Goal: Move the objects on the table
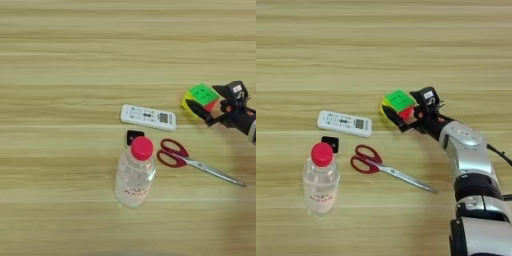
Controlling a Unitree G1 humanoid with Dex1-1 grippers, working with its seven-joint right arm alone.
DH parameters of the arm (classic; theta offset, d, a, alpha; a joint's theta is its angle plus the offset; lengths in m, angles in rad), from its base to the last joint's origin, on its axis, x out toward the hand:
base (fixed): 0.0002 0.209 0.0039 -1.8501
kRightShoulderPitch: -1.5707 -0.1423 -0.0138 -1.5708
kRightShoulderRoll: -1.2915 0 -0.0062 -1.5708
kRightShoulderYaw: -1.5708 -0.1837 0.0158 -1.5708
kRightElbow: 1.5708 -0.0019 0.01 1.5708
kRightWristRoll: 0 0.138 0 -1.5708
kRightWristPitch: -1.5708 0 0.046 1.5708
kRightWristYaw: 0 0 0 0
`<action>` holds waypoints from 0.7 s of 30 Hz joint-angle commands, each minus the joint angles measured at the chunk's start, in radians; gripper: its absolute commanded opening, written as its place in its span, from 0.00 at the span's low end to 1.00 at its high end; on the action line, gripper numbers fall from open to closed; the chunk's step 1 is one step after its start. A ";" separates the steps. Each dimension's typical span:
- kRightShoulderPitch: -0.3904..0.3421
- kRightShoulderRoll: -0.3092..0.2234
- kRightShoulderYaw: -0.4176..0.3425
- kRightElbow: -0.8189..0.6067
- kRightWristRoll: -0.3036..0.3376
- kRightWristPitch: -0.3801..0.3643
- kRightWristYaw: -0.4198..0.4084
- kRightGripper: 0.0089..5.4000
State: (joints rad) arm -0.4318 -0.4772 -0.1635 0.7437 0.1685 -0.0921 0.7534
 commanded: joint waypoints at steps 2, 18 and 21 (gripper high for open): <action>-0.084 -0.031 -0.024 -0.055 0.023 0.026 -0.020 0.83; -0.083 -0.035 -0.010 -0.045 0.011 0.030 -0.024 0.62; -0.082 -0.032 -0.012 -0.069 0.015 0.018 -0.022 0.62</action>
State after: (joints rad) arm -0.4379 -0.4746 -0.1646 0.7404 0.1823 -0.0521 0.7488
